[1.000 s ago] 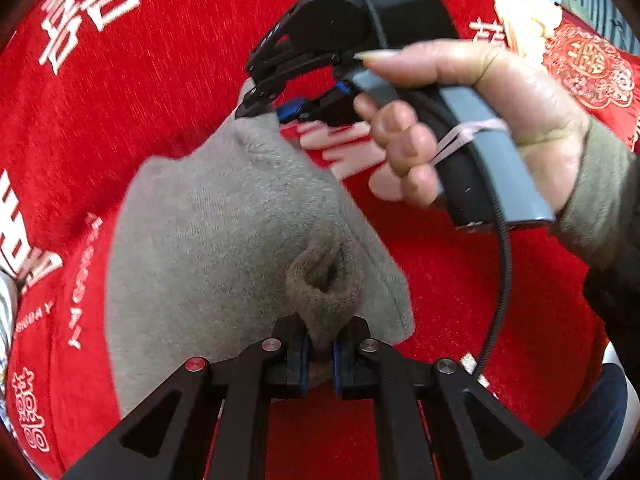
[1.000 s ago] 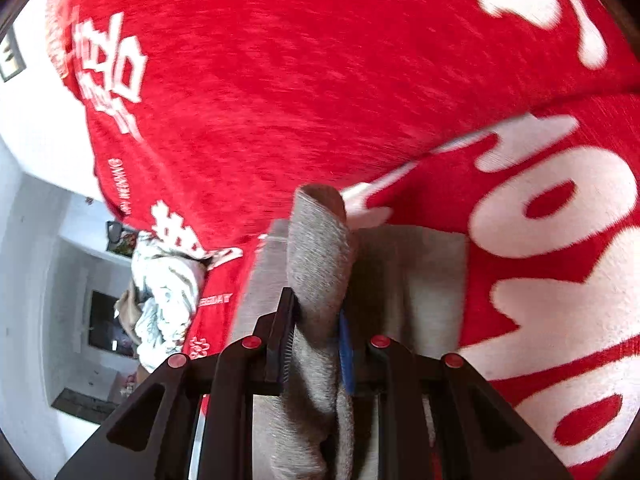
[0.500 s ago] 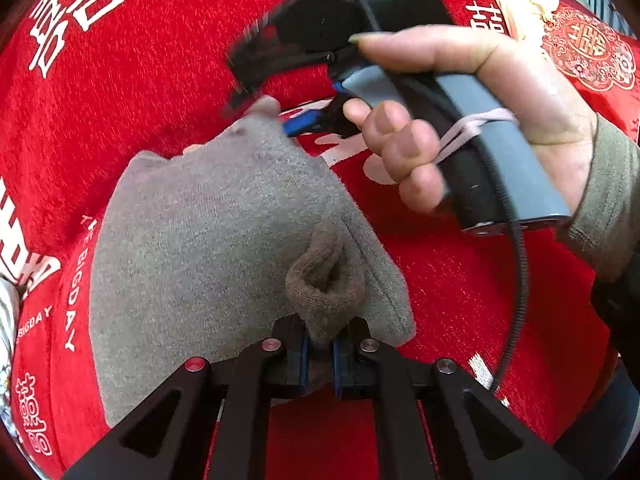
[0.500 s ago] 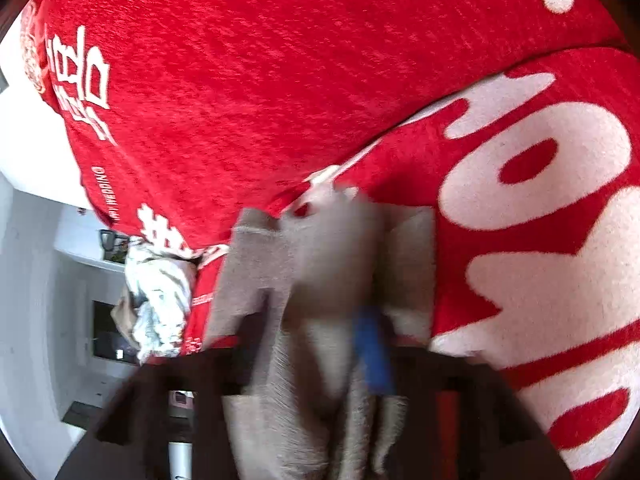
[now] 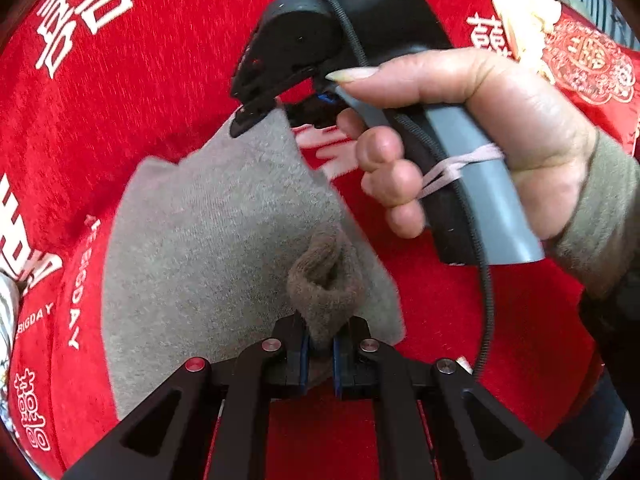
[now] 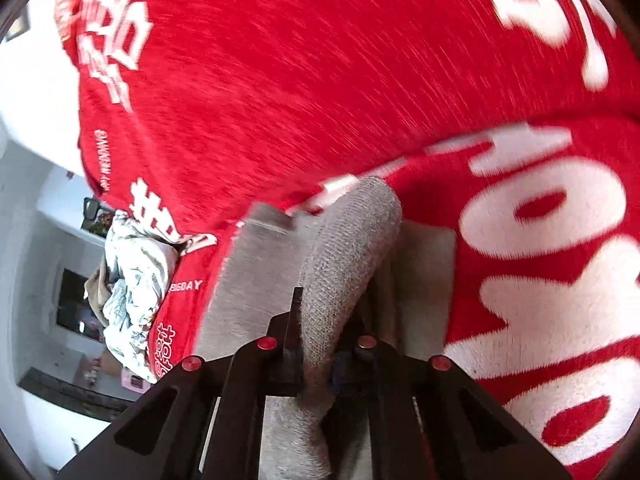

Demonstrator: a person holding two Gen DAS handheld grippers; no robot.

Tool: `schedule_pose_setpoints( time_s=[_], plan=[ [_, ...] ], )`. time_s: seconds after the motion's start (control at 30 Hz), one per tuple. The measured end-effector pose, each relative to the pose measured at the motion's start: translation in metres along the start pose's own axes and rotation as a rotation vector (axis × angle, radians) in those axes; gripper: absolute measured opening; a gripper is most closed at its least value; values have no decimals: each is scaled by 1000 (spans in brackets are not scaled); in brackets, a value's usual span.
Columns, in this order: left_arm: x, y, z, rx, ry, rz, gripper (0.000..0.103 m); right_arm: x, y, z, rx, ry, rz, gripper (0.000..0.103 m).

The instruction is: Fold small clothes

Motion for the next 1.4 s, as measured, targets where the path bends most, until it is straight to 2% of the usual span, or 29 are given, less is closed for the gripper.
schedule_pose_setpoints(
  time_s=[0.1,0.2,0.37,0.63,0.67,0.73,0.77,0.8,0.83,0.87,0.9,0.97,1.07,1.13,1.23,1.3,1.37,1.4],
  plan=[
    [-5,9,-2,5,-6,-21,9,-7,14,11,-16,18,-33,10],
    [-5,5,-1,12,4,-8,9,-9,14,12,-8,21,-35,10],
    [3,-13,3,19,21,38,9,-1,-9,-10,46,-25,8,10],
    [4,-22,7,52,41,54,9,6,-21,-31,62,-67,20,10],
    [4,-21,9,67,53,56,9,6,-21,-30,66,-67,22,12],
    [6,-18,12,88,70,64,10,6,-17,-29,89,-74,29,25],
    [7,-15,15,103,83,65,12,6,-14,-27,105,-79,25,39],
    [9,-11,19,125,103,67,34,5,-7,-26,114,-77,7,52],
    [10,-8,22,156,124,71,72,5,1,-24,125,-67,-20,58],
    [13,-2,27,187,153,65,86,6,11,-22,142,-55,-47,65],
    [18,9,34,198,200,16,93,6,20,-19,148,-46,-68,66],
    [23,20,42,220,238,-16,93,11,37,-8,127,-17,-97,66],
    [31,33,47,345,247,20,93,24,51,17,73,55,-103,66],
    [34,49,55,375,242,-22,93,37,52,36,22,112,-80,66],
    [31,66,82,324,265,-87,93,52,41,53,7,157,-48,66],
    [27,66,111,274,338,-103,93,55,27,46,32,127,-23,66],
    [25,59,141,215,412,-118,93,54,15,28,125,97,-26,65],
    [25,50,155,167,441,-100,93,54,10,20,161,87,-30,64]
  ],
)
Point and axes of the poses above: each gripper's, at about its wrist camera, not at the fingertips, and y roughly against the way its jaws point, z to its left, x to its underside, the point moved 3 cm from there along -y, roughly the way its jaws point, and after that the axes turned 7 degrees about x, right-handed, at the moved point
